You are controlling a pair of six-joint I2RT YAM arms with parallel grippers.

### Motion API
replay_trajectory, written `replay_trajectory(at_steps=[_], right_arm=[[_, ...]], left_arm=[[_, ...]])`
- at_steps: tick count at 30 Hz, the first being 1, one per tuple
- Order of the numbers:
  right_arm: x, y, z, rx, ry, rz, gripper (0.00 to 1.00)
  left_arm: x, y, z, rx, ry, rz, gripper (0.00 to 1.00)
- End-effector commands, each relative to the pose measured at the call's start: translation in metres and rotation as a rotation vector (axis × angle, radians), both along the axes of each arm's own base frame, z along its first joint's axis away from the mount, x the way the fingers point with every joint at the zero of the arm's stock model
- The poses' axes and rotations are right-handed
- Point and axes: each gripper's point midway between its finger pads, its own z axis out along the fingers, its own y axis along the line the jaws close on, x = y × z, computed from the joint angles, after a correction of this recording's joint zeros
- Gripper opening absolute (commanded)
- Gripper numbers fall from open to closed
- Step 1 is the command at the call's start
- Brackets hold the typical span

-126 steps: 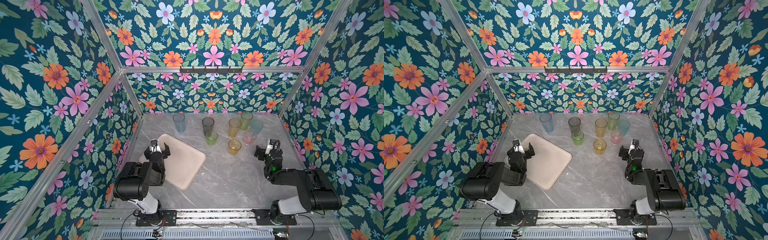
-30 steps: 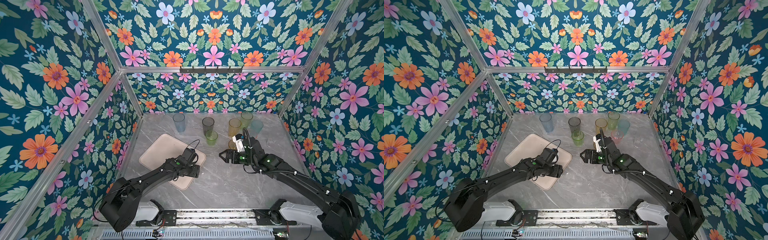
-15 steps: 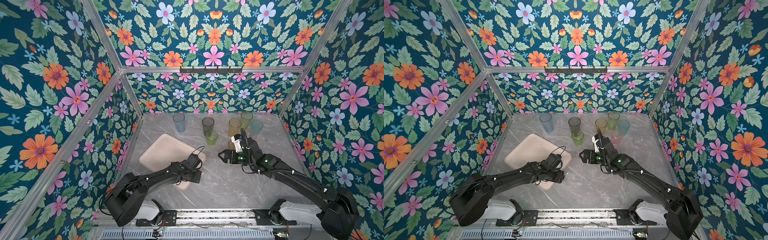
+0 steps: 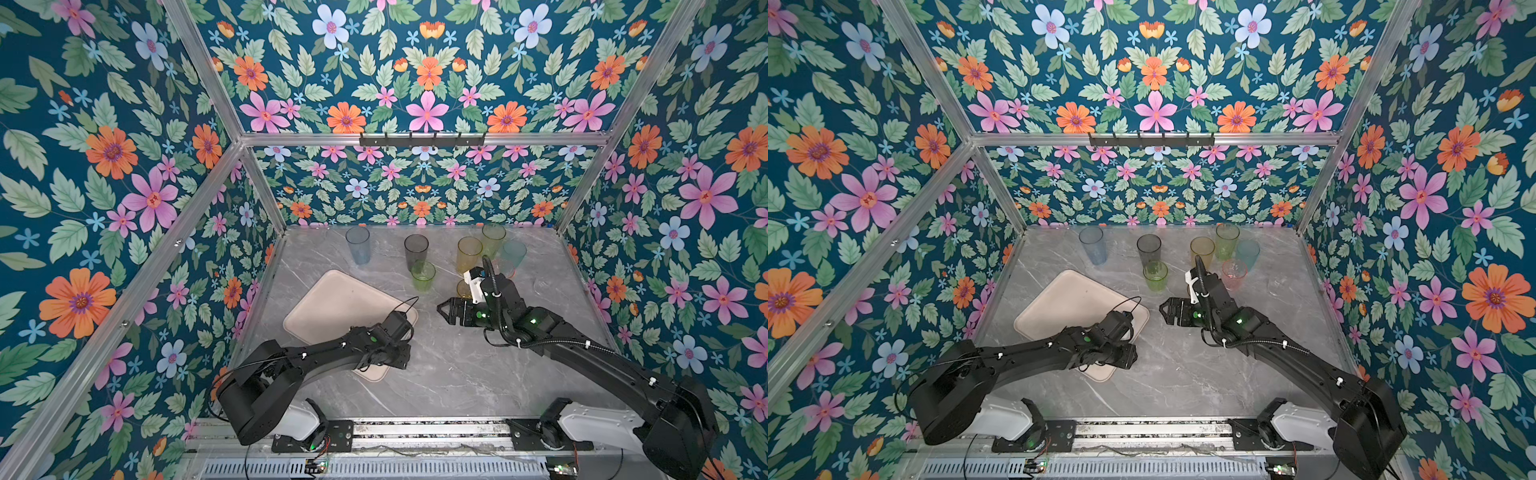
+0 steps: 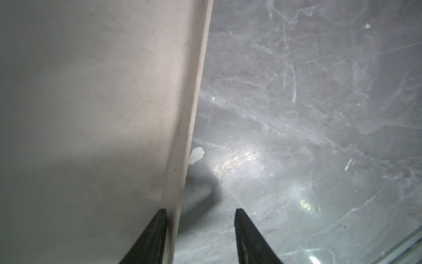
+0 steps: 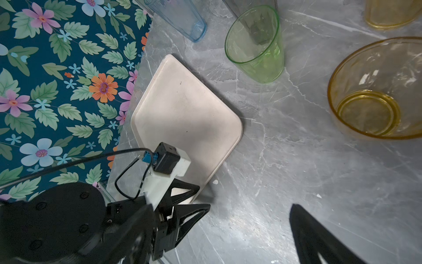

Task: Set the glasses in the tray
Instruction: 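Push the cream tray with the left gripper toward the table center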

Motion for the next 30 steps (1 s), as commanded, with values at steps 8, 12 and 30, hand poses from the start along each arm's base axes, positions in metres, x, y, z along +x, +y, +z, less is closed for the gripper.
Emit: replay_trajectory(at_steps=[8,12,30], right_arm=[[-0.012,-0.023,0.028,-0.001,0.038,-0.099,0.94],[-0.018,-0.037,0.046,-0.011,0.023,-0.139,0.94],[-0.031,-0.081,0.073,-0.026,0.019,-0.224,0.96]], left_arm=[[-0.009,-0.048,0.005,-0.087,0.026,-0.067,0.49],[-0.014,-0.069,0.004,-0.097,0.037,-0.099,0.49],[-0.034,-0.165,0.006,-0.196,0.1,-0.224,0.49]])
